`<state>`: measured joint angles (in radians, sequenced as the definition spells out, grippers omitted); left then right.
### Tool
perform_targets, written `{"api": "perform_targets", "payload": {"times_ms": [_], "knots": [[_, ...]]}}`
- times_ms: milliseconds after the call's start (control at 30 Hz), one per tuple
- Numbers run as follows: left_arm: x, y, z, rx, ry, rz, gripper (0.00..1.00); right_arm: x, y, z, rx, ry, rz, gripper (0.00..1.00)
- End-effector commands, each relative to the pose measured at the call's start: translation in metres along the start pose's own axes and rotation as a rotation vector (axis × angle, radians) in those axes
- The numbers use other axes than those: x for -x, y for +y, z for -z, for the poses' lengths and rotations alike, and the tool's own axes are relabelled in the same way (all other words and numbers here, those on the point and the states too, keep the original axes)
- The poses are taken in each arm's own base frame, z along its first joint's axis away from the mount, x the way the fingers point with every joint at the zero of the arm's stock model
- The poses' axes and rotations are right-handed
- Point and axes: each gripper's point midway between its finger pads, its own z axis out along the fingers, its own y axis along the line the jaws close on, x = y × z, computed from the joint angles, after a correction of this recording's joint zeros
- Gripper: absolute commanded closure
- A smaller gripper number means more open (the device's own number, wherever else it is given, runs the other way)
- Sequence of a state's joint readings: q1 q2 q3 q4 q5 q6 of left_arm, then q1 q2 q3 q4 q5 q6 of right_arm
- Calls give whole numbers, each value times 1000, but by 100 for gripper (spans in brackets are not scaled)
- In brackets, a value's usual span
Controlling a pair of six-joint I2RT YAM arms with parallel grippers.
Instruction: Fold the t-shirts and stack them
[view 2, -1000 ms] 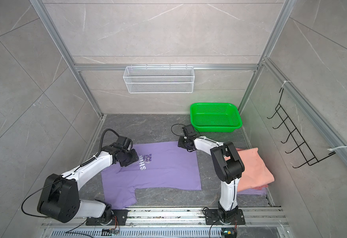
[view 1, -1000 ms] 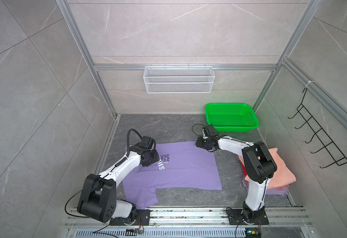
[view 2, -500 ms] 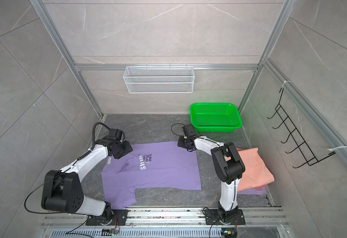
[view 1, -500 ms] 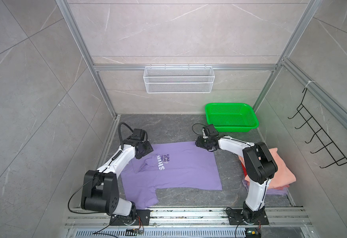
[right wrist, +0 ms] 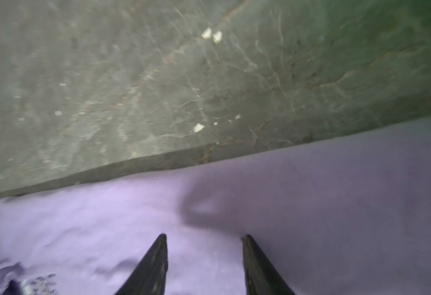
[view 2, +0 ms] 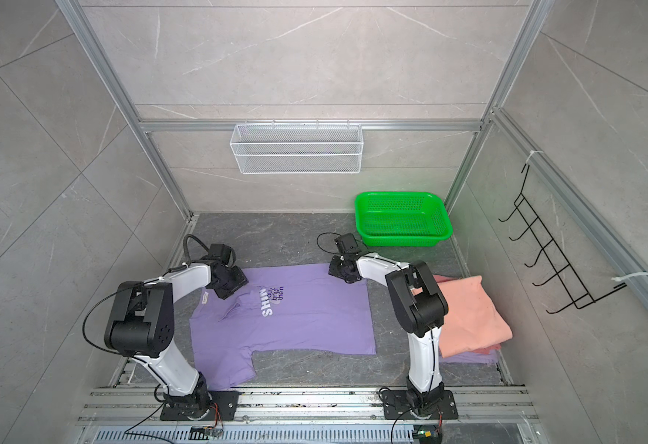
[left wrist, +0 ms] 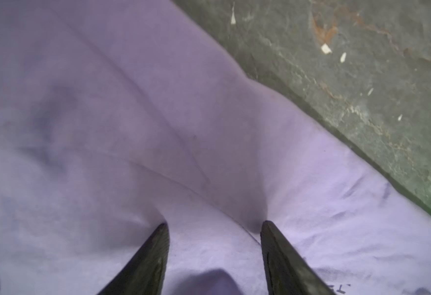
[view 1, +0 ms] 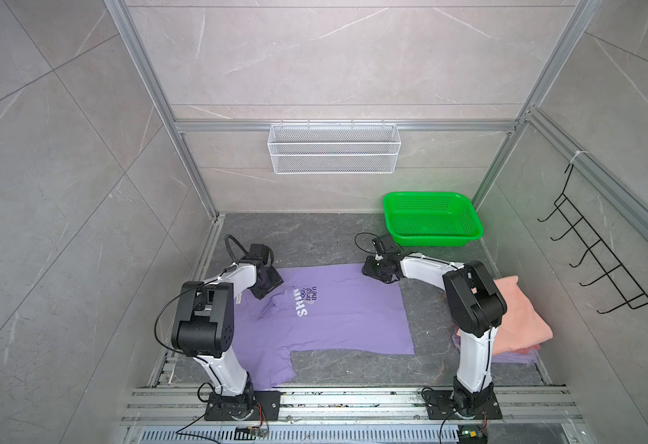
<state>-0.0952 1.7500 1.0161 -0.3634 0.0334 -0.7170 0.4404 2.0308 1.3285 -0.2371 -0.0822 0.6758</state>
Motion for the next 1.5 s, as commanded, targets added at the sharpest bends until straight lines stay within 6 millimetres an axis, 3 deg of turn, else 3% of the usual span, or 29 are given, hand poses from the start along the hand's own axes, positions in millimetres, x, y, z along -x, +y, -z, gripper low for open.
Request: {"api": "perform_targets", "payload": {"times_ms": [0,167,433,567,667,800,867,933,1033,1167,1333,1467], "knots": [[1,9,-25,-1,32,64,40,2,-2,-21,-37,16,-44,51],[21,8,-43,-30,42,99,40,24,11,-47,-31,4,-60,51],[82,-9,-63,-119,41,148,40,80,48,-103,30,-12,-70,51],[107,-15,-72,-174,49,147,44,106,65,-113,76,-25,-34,52],[126,-26,-51,-237,-10,78,44,122,81,-94,103,-55,44,51],[145,-39,5,-275,-129,-34,42,140,99,-46,125,-115,141,51],[147,-37,33,-253,-181,-69,41,145,108,-14,139,-152,178,50],[143,-21,55,-165,-210,-62,41,144,112,16,150,-176,199,49],[117,15,78,-40,-218,-1,41,134,103,59,133,-198,191,48],[67,57,83,17,-182,122,41,101,78,109,128,-222,150,45],[4,96,75,73,-124,227,41,50,46,152,154,-221,90,43],[-31,130,78,199,-80,274,42,12,24,175,182,-230,62,40]]}}
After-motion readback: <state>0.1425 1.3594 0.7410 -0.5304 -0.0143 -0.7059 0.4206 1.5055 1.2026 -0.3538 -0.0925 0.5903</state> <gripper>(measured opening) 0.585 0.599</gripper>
